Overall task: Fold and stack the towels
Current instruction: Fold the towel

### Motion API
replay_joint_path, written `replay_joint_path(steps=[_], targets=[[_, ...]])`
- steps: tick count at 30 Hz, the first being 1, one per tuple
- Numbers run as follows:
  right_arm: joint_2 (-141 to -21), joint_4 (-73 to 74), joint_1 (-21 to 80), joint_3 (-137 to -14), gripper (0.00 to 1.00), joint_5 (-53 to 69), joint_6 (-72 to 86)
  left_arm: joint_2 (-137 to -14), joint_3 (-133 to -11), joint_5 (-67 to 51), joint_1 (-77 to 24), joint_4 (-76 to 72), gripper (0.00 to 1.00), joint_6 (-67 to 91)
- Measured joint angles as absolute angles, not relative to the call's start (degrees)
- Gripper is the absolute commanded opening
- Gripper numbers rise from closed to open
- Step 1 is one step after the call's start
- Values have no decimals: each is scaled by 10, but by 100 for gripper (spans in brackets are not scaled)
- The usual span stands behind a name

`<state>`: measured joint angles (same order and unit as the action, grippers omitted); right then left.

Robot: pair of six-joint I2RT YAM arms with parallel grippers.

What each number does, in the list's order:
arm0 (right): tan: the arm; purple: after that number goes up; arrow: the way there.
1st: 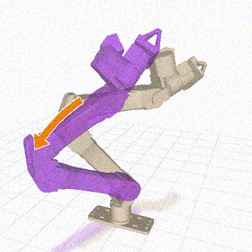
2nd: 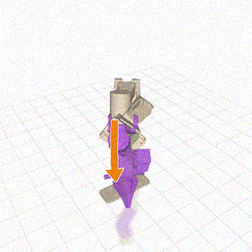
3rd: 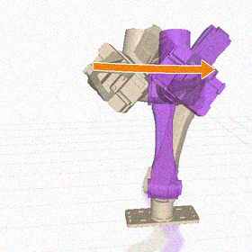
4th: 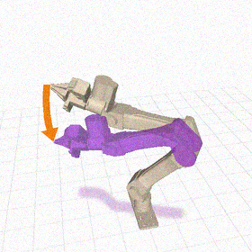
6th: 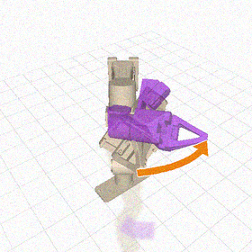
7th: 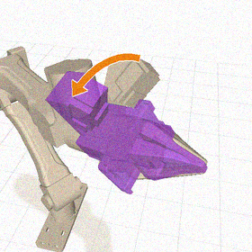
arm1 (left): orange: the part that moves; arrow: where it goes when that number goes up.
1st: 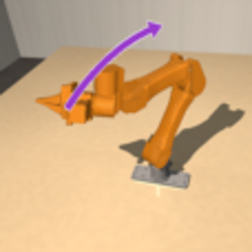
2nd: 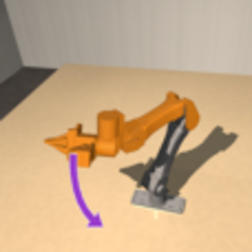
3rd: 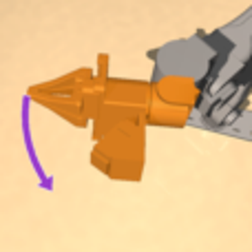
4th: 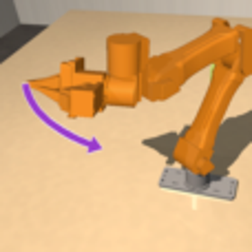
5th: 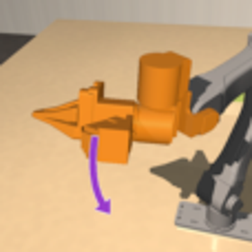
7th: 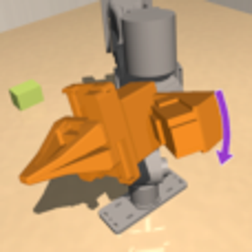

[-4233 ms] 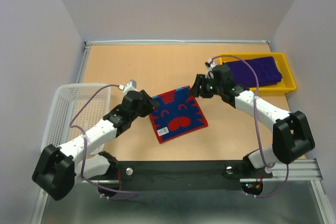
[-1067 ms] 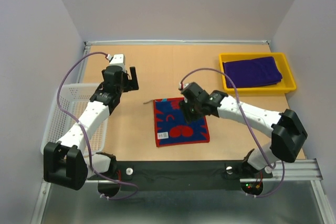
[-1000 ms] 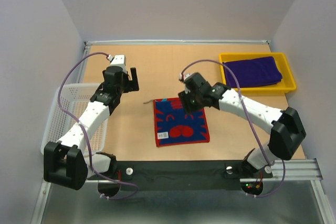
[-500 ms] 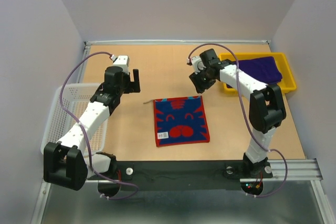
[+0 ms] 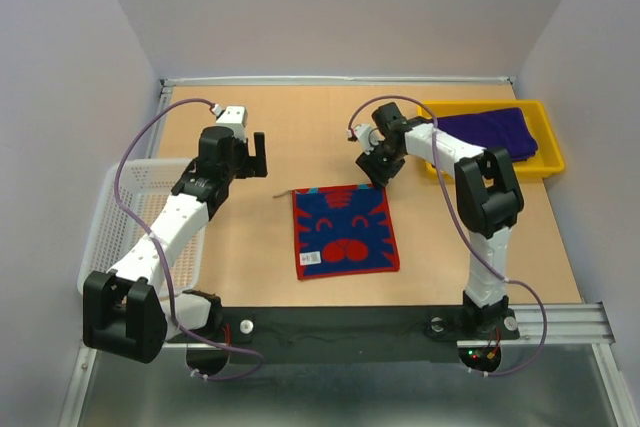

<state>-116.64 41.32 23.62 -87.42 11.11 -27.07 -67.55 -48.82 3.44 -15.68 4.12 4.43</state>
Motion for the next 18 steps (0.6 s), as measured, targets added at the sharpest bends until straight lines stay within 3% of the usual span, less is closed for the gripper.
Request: replay_joint_path(steps=[11,18], targets=[[-1181,416,236,-878,53,117,-287,-678,-488,28,-157,41,99,43],[-1186,416,236,-883,43,123,-289,-704,-488,-28,-158,41,98,35]])
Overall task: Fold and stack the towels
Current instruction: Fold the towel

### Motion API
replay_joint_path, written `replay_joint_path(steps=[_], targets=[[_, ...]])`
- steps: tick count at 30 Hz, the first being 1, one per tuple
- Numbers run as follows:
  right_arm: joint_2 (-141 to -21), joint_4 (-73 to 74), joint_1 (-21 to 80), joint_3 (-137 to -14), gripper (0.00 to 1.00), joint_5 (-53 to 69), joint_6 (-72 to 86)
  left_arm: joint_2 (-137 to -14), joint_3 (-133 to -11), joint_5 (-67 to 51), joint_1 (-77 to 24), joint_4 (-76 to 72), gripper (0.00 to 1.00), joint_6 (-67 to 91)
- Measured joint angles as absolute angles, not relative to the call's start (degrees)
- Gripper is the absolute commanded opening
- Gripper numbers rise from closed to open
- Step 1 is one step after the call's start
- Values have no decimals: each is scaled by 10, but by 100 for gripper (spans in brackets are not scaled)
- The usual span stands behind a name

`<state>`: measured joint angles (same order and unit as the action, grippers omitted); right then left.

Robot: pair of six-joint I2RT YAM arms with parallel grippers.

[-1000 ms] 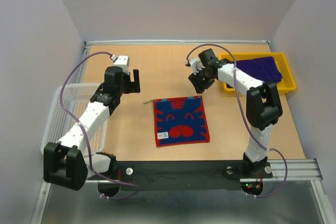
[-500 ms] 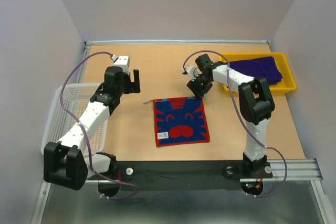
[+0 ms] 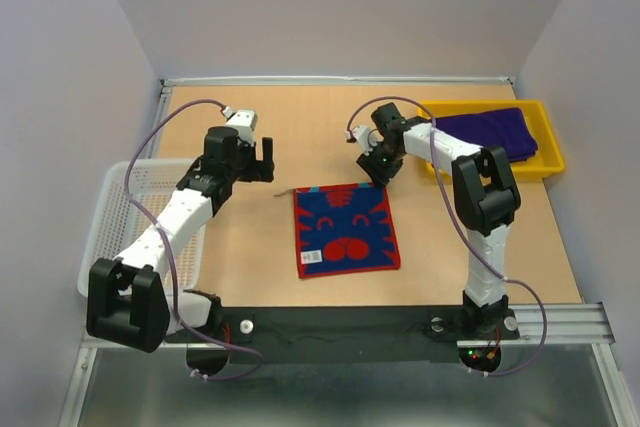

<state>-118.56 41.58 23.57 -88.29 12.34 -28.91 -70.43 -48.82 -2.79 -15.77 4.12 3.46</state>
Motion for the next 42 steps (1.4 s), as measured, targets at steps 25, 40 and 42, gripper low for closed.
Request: replay_joint_path(steps=[25,40,42], targets=[[-1181,411,236,-872,1,152,-297,-1039,-715,-32,-265,138,63,-105],[-1178,404,235,-865,1,152,-297,-1081,-731,-119,-265,196,60,-157],[-1178,404,235,-865,1,152,-297,-1086,-733,-120,-265,197,60,-158]])
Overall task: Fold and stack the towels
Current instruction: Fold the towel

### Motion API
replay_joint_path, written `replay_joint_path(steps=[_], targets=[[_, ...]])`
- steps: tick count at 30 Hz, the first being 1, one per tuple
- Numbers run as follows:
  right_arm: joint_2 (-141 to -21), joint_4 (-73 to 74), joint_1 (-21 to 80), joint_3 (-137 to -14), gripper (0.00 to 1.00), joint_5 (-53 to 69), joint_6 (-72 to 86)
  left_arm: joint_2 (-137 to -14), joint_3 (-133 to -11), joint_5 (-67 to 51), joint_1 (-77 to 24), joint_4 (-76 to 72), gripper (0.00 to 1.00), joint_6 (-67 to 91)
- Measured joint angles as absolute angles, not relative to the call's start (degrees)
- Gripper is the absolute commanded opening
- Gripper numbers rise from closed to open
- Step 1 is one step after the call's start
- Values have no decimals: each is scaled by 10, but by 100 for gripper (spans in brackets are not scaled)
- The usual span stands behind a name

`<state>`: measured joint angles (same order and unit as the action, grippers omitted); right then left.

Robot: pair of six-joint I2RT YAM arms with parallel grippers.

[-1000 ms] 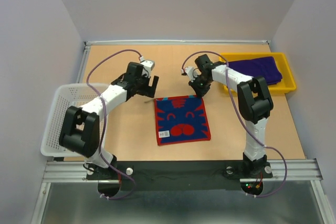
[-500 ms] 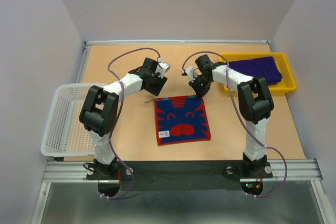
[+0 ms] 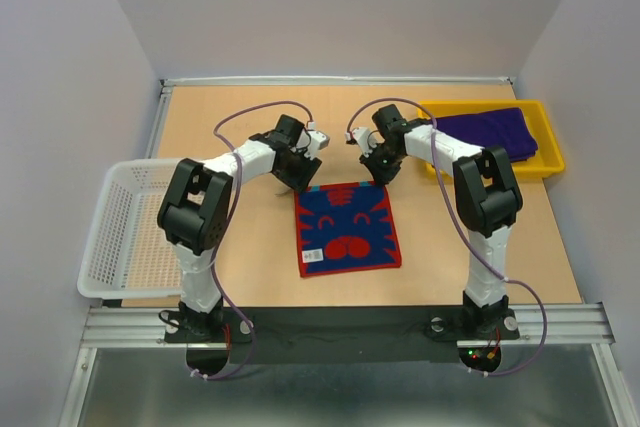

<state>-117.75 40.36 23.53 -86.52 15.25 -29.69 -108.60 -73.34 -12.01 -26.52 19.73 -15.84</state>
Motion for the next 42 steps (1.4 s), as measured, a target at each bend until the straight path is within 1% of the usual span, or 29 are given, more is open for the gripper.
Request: replay_joint_path(steps=[4,5,7,9,10,11,13,17,18,20,23,24,26,35,42], targets=[[-1178,403,235,-865,1,152,-297,-1101,-739,-120,-265,201,59,-161],[-1178,403,235,-865,1,152,-296,-1101,-740,-120,-265,200,57,-161],[-1178,403,235,-865,1,152,-296,-1101,-740,-120,-265,200,56,-161],[-1178,403,235,-865,1,152,-296,-1102,-740,-121,-265,200,48,-160],[-1178,403,235,-865,1,152,-296,-1103,-740,-121,-264,200,47,-160],[-1178,403,235,-865,0,152,-296,-1104,-740,-123,-261,199,44,-160],[-1178,403,235,-865,0,152,-296,-1105,-740,-129,-256,198,43,-159],[-1177,402,235,-865,0,150,-296,-1107,-740,-147,-245,196,39,-153],[-1177,402,235,-865,1,150,-296,-1107,-740,-155,-241,196,32,-149],[-1177,402,235,-865,0,150,-296,-1108,-740,-163,-237,195,27,-145],[-1177,403,235,-865,0,150,-296,-1110,-740,-180,-232,195,15,-140],[-1177,403,235,-865,1,150,-295,-1110,-740,-183,-232,195,6,-139],[-1177,403,235,-865,1,149,-295,-1111,-740,-187,-231,195,0,-139],[-1177,411,236,-871,1,139,-291,-1114,-753,-186,-231,212,0,-154],[-1178,418,237,-906,1,109,-287,-1105,-763,-165,-232,207,0,-173]])
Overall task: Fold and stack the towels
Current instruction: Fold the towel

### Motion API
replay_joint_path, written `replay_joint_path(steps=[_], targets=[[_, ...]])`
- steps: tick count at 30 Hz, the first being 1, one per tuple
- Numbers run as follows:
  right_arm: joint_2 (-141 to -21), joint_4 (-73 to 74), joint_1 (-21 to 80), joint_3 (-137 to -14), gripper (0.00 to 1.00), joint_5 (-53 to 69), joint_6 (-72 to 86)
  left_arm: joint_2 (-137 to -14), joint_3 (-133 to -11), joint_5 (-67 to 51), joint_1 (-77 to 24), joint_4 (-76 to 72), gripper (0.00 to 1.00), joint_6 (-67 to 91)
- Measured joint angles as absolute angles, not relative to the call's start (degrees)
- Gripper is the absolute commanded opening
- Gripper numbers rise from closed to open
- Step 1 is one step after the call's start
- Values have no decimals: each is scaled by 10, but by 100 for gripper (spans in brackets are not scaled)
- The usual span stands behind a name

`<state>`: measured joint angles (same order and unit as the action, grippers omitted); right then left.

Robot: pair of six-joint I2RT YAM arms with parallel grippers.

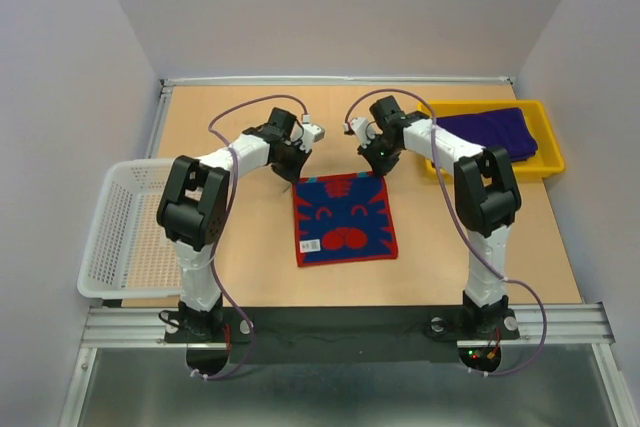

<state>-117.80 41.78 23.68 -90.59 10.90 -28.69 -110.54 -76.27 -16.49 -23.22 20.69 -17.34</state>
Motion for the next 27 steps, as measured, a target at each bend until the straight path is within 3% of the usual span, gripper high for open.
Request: replay_joint_path(steps=[9,27], targets=[[-1174,385,237,-920,2,57,-271,-1043,-736,-145,-232,133,0,-172],[-983,285,258,-710,3,61,-212,-890,-575,-150,-238,57,0,-85]])
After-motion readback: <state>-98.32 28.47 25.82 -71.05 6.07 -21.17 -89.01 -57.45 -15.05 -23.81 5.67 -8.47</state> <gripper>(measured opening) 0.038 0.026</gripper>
